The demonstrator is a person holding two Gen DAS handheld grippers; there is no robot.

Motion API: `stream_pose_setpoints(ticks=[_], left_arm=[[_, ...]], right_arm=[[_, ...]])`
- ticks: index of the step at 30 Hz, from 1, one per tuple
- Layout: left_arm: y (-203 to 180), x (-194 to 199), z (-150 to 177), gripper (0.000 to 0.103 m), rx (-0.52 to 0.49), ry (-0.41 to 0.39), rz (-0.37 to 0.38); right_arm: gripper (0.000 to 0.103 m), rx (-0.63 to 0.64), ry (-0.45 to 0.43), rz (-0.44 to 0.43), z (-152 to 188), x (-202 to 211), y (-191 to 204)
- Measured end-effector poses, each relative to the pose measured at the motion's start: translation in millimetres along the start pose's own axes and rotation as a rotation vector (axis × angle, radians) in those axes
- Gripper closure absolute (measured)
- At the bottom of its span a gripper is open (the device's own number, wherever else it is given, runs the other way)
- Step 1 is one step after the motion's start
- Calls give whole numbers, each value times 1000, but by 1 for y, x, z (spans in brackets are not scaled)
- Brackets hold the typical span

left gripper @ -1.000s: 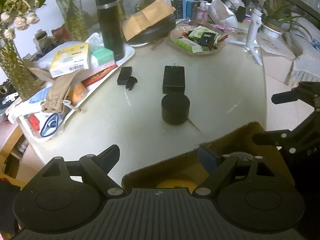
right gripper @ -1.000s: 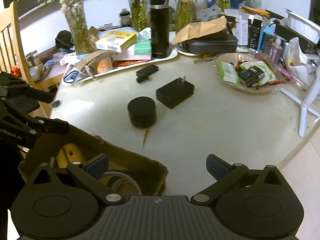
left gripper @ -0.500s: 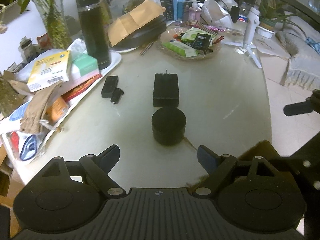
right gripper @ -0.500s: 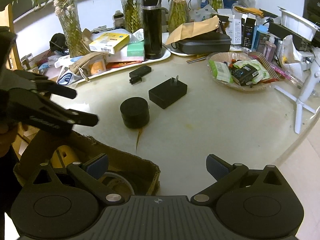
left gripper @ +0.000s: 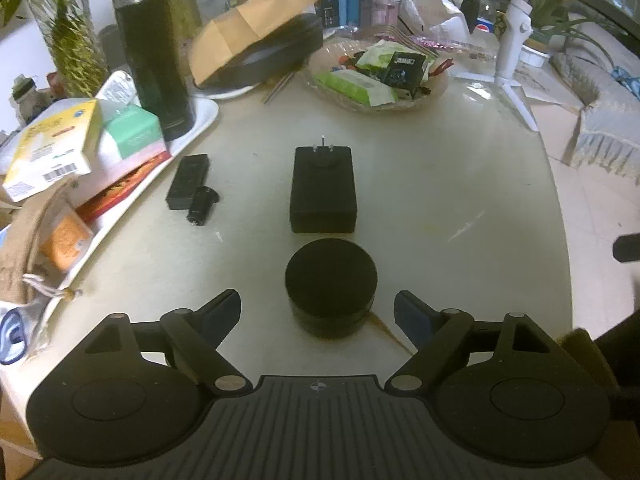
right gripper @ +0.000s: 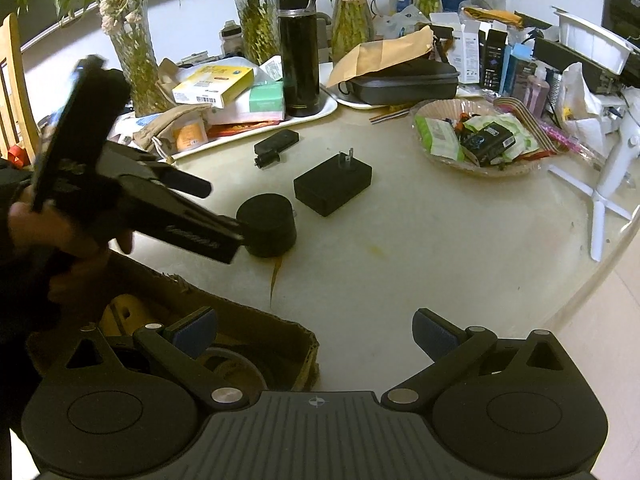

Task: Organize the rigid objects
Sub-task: 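Move the left tool down to the black round cylinder, then close the left tool around the black cylinder, then lift the black cylinder off the table with the left tool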

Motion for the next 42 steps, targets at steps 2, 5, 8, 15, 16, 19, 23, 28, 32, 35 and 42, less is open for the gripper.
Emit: stream_pose_setpoints(ticks=[2, 5, 8, 15, 16, 19, 23, 28, 32, 35, 42], left_arm=[[-1, -6, -4, 23, 4, 12, 1], [-1, -15, -8, 29, 13, 36, 6], [-1, -23, -13, 33, 15, 59, -3], [-6, -33, -22, 46, 23, 117, 3], [-7, -34, -23, 46, 25, 125, -4], [-8, -36, -26, 46, 34, 148, -20], [-9, -37, -29, 46, 39, 182, -32], [-10, -38, -31, 46, 38, 204, -43], [-10, -38, -31, 46, 37, 215, -51], [-9, -37, -31, 46, 37, 223, -59], [-1, -28, -28, 46, 56, 212, -73]], right_arm=[[0, -1, 2, 1, 0, -1, 0], [0, -6, 5, -2, -1, -1, -1], [0, -7, 6, -4, -1, -1, -2], [0, -8, 5, -4, 0, -1, -2], [0, -8, 6, -4, 0, -1, -1], [0, -7, 7, -5, -1, -2, -2], [0, -8, 7, -7, -1, -2, -2], [0, -9, 6, -9, 0, -2, -2], [0, -10, 6, -12, 0, -2, -2], [0, -11, 6, -12, 0, -1, -2], [0, -10, 6, -13, -1, -1, -1]])
Point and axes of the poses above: each gripper's, at about its wrist camera, not at the fingertips, and x roughly against the way its jaws point, y to its left, z to its underside, the point moved 4 cm from there along -x, roughly the way its jaws point, and after that the axes turned 14 degrees about y, right-handed, at the moved point
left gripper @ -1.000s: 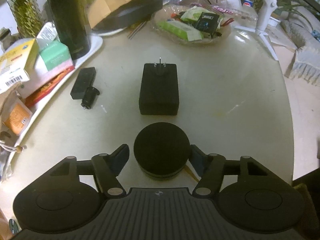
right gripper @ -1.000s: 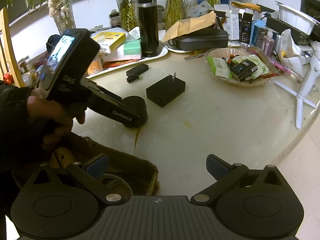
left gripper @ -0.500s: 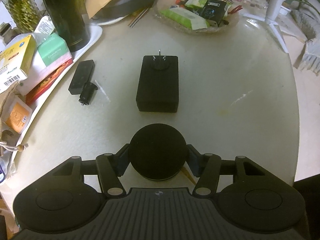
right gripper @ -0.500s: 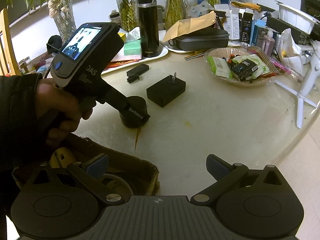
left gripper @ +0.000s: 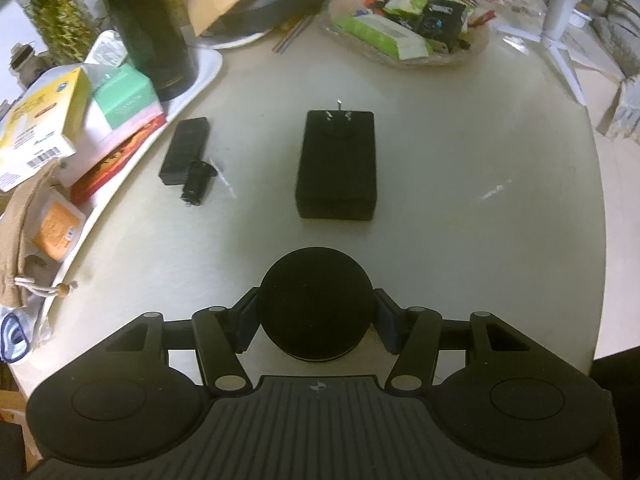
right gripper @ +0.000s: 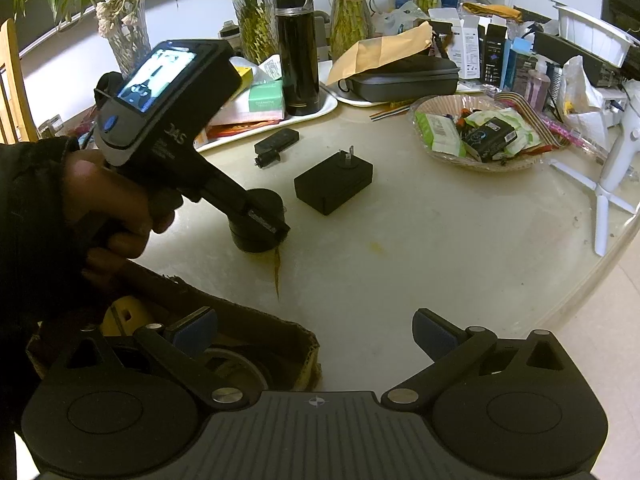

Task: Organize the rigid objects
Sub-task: 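Lift the black cylinder off the table with the left tool, then move the right tool toward the black power adapter while the left tool holds the cylinder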

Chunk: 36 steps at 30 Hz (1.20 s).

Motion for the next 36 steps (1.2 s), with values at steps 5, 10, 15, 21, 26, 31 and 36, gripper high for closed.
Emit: stream_pose_setpoints(ticks=[5, 10, 15, 21, 26, 31, 36], left_arm=[[6, 7, 4, 46, 10, -11, -5], [14, 16, 11, 46, 26, -22, -4], [24, 24, 17, 46, 48, -24, 4], [34, 32, 24, 46, 64, -26, 8], [42, 41, 30, 46, 66, -33, 5], [52, 48, 33, 46, 85, -41, 11], [59, 55, 37, 46, 95, -54, 18]], right_arm=[[0, -4, -1, 5, -1, 0, 0], [0, -1, 2, 0, -3, -1, 0], [0, -3, 10, 1, -7, -4, 0], [0, -4, 22, -11, -17, -10, 0], [0, 2, 30, -19, -29, -15, -1], [0, 28, 46, -21, -44, -24, -1], [0, 48, 56, -23, -58, -33, -3]])
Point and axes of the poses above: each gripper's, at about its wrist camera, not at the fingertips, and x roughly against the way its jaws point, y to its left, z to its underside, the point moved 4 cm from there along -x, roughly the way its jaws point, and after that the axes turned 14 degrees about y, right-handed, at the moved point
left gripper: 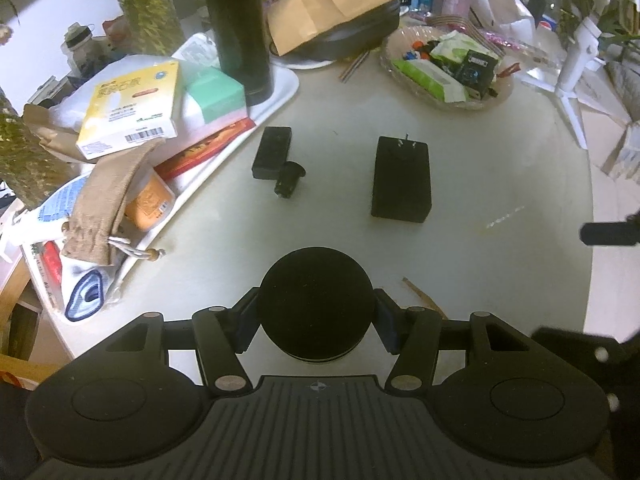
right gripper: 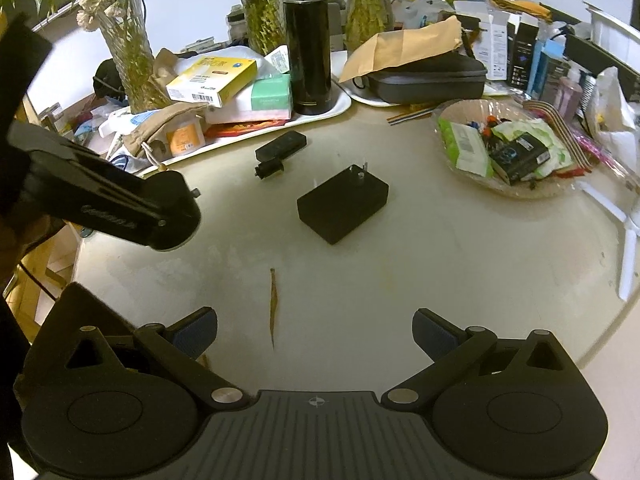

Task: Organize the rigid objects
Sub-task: 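Move the right tool toward the black power adapter while the left tool holds the cylinder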

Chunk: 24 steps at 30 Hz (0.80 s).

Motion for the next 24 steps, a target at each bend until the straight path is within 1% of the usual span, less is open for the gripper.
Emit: stream_pose_setpoints(ticks=[7, 14, 19, 24], left_arm=[[10, 9, 3, 46, 11, -17, 11], [19, 14, 6, 46, 26, -31, 24], [25, 16, 10, 46, 34, -34, 35], [29, 18, 13, 46, 36, -39, 47]], right_arm=[[0, 28, 11, 7, -20, -15, -7], [0, 41, 14, -8, -39, -29, -10], [0, 89, 7, -20, -53, -43, -10], [0, 140, 9, -14, -59, -59, -10]])
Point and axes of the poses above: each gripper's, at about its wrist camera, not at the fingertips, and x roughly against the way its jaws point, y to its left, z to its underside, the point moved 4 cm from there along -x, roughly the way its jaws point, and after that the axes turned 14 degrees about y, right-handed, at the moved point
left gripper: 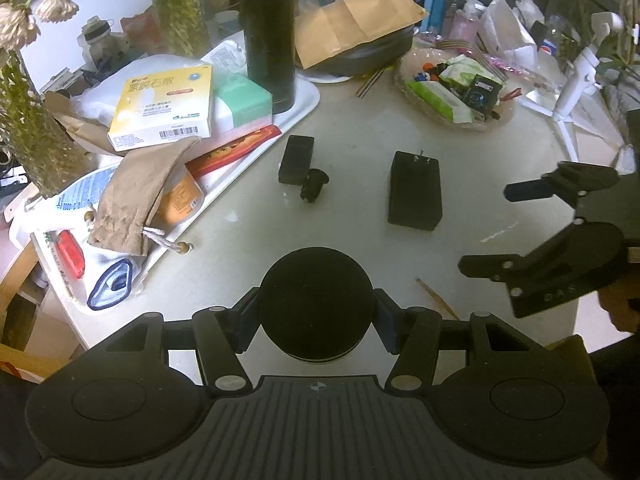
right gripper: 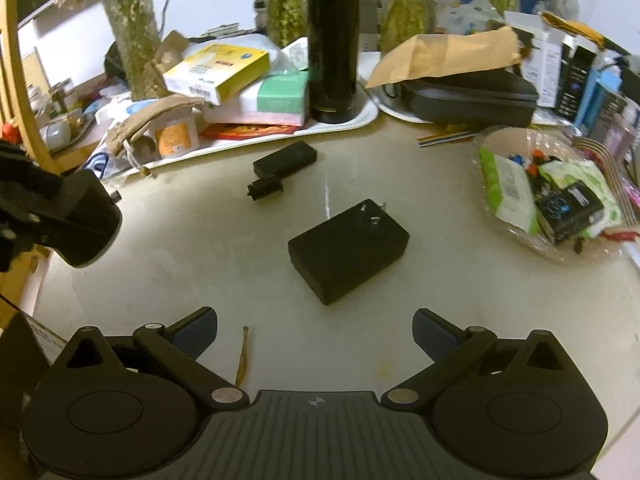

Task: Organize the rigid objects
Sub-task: 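Move the right tool toward the black power adapter while the left tool holds the cylinder, then lower the right tool over the black power adapter and close on it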

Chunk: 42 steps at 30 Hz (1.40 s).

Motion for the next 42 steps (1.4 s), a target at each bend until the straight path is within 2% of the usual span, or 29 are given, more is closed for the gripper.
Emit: stream_pose_setpoints(ticks=[11, 18, 26, 28, 33, 38, 42], left_arm=[[4, 4, 1, 46, 7, -18, 6], [5, 4, 5, 46, 11, -15, 12], [8, 2, 8, 46, 22, -6, 2], [9, 2, 8, 46, 24, -5, 2], [8, 3, 9, 46, 25, -6, 6], [6, 3, 10, 46, 22, -6, 9], [3, 4, 9, 46, 21, -7, 11]], right_arm=[[0, -29, 36, -41, -18, -30, 7], [0, -289, 88, -80, -35, -45, -10], [2, -447, 105, -17, -49, -60, -11], [9, -475, 104, -8, -53, -64, -10], [15, -531, 92, 27, -60, -72, -6], [19, -524, 83, 66, -65, -74, -2], [37, -511, 84, 111, -65, -73, -4]])
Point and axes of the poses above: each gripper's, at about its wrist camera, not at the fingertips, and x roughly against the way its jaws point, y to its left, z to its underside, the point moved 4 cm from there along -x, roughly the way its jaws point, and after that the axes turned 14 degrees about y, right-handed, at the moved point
